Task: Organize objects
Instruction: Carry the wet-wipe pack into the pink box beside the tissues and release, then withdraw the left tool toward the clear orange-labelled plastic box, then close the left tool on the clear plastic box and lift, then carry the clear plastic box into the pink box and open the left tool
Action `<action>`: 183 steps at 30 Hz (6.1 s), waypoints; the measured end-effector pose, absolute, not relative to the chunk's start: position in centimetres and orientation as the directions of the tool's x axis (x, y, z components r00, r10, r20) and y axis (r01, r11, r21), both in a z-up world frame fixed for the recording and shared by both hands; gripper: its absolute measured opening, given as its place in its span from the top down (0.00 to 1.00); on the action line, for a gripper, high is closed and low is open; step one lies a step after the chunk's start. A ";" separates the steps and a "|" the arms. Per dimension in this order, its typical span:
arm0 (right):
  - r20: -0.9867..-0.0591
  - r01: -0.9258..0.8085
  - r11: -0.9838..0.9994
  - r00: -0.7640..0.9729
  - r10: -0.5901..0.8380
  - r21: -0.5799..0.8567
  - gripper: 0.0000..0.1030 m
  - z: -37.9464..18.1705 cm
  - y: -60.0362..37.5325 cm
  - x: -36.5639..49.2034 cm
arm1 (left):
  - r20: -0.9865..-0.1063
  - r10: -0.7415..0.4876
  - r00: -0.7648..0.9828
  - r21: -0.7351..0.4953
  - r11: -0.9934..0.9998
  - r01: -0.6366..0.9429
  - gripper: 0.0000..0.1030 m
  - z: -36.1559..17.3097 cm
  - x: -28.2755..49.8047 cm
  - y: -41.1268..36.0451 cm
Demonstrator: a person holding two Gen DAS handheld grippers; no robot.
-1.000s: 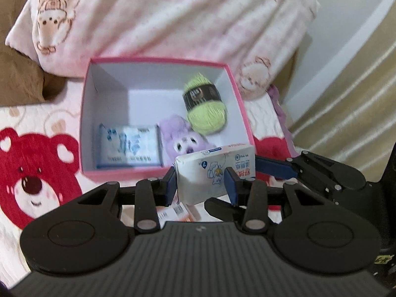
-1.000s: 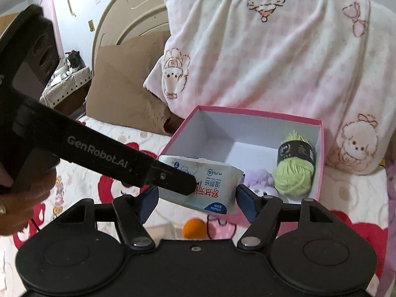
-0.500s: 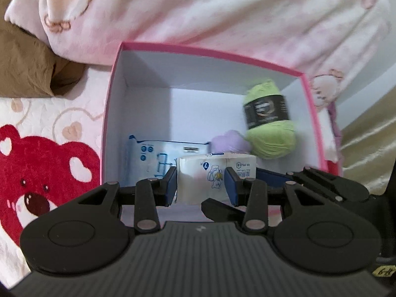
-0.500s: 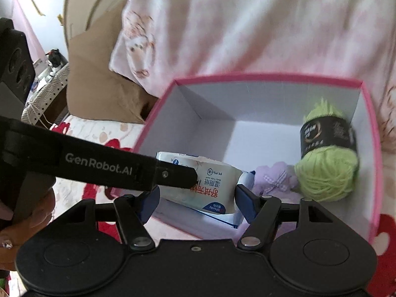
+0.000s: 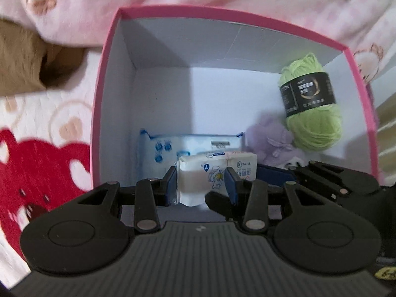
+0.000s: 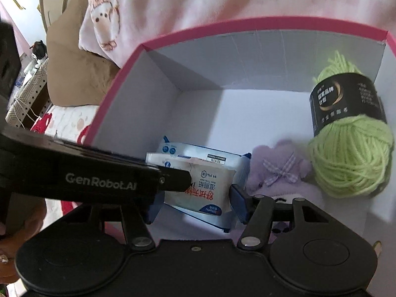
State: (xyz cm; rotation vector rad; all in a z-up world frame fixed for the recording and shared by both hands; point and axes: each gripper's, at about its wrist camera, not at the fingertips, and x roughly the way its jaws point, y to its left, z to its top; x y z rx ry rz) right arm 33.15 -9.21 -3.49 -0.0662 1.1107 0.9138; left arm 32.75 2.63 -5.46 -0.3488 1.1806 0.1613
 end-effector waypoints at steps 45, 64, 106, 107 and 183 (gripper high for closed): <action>-0.744 -0.863 0.498 0.276 0.609 0.088 0.24 13.1 -22.9 17.5 | -0.895 -0.080 0.440 -0.122 0.990 -0.067 0.37 8.7 15.6 -4.0; -0.741 -0.889 0.425 0.169 0.650 0.170 0.24 5.6 -21.4 15.8 | -0.925 -0.083 0.372 -0.098 0.995 -0.021 0.37 1.3 15.1 -5.3; -0.755 -0.854 0.509 0.263 0.601 0.108 0.08 -5.6 -21.4 18.6 | -0.786 -0.332 0.522 -0.474 0.865 -0.163 0.41 -12.7 16.6 -6.7; -0.755 -0.853 0.507 0.251 0.605 0.124 0.08 -5.7 -21.7 18.7 | -0.788 -0.324 0.523 -0.461 0.874 -0.154 0.42 -12.7 16.6 -7.0; -0.623 -0.733 0.624 0.361 0.694 0.270 0.46 10.3 -20.8 22.9 | -0.760 -0.211 0.615 -0.342 0.934 -0.103 0.57 8.0 19.8 -3.1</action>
